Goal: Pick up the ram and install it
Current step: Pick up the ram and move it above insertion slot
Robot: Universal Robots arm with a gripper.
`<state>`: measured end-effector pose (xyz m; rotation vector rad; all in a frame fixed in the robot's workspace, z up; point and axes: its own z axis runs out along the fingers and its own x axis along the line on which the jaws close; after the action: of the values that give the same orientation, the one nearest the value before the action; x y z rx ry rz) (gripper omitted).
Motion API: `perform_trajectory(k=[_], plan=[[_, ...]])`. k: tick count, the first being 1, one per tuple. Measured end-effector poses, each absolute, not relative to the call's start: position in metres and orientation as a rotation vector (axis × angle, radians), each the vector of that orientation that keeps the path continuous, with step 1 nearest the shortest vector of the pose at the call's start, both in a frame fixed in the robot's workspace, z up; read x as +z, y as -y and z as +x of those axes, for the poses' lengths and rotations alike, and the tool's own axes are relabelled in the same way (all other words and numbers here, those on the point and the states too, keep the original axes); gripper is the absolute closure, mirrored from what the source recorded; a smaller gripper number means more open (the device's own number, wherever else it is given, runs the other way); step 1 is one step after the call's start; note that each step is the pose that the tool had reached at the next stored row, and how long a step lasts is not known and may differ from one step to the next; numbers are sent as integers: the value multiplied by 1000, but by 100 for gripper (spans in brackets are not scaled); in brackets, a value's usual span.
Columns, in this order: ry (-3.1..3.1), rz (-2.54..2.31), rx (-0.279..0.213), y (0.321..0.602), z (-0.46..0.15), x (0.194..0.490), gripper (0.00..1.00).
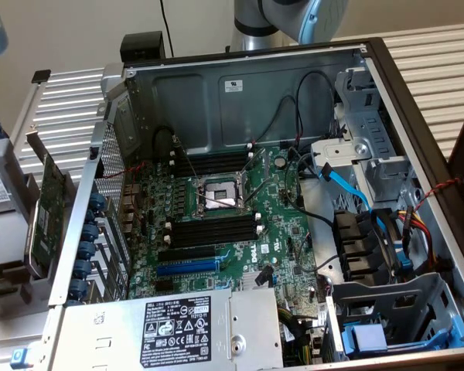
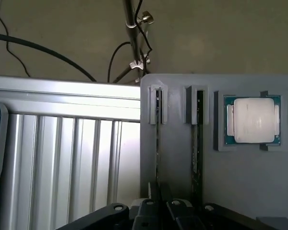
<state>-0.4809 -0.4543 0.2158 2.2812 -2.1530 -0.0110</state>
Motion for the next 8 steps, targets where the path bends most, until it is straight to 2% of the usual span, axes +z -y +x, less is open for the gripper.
perform_trajectory(k=[8], plan=[[2153, 2281, -11, 458, -481, 252, 87]])
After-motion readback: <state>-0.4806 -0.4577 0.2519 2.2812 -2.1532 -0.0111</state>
